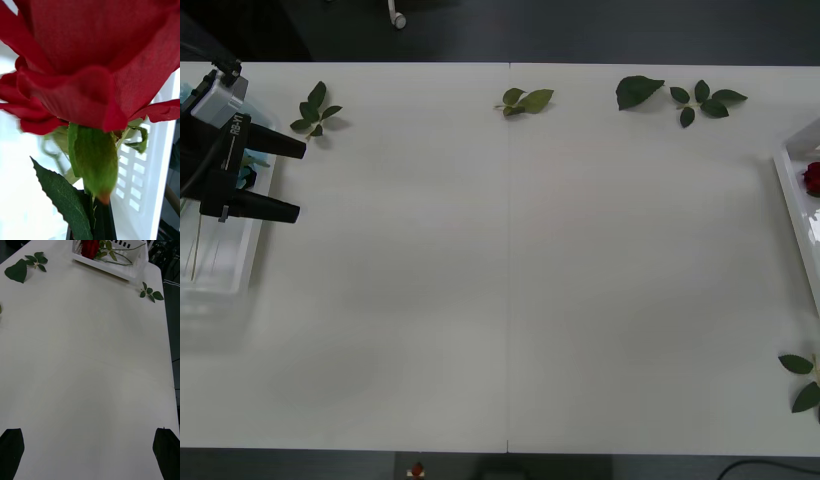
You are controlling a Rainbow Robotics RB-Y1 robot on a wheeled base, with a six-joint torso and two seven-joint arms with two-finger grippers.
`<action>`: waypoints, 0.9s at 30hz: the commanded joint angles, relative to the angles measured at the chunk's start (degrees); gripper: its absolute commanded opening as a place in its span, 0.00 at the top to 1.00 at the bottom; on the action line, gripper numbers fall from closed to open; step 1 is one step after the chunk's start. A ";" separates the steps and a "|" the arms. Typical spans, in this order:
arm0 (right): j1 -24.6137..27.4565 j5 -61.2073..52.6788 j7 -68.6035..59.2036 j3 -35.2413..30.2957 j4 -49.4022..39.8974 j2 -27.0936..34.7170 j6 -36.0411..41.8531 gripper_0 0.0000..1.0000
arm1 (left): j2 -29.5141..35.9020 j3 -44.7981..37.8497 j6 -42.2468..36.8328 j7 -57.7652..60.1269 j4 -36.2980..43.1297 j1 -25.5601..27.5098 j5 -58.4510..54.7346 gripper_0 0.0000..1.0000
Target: Put the red flowers into the right box and the blue flowers into the left box
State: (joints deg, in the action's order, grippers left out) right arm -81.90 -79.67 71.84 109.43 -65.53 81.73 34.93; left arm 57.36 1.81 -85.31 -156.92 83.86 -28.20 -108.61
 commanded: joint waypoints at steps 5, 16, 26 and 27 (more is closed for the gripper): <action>7.54 -1.01 1.20 -5.98 13.76 -6.24 -1.27 1.00 | 2.66 -1.20 0.41 1.92 1.13 -1.24 -0.19 0.00; 15.45 7.25 1.20 -16.09 24.57 -12.92 -3.73 0.88 | 2.66 -1.20 0.41 1.92 1.13 -1.24 -0.19 0.00; 17.03 8.66 3.05 -17.58 23.69 -12.48 -3.82 0.12 | 2.66 -1.20 0.41 1.92 1.13 -1.24 -0.19 0.00; 17.03 8.57 3.31 -17.76 22.90 -12.21 -3.82 0.12 | 2.66 -1.20 0.41 1.92 1.13 -1.24 -0.19 0.00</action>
State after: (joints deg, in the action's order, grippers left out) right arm -63.92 -70.76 72.48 91.29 -42.15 67.78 31.10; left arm 57.38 1.81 -85.31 -156.92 83.89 -28.20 -108.62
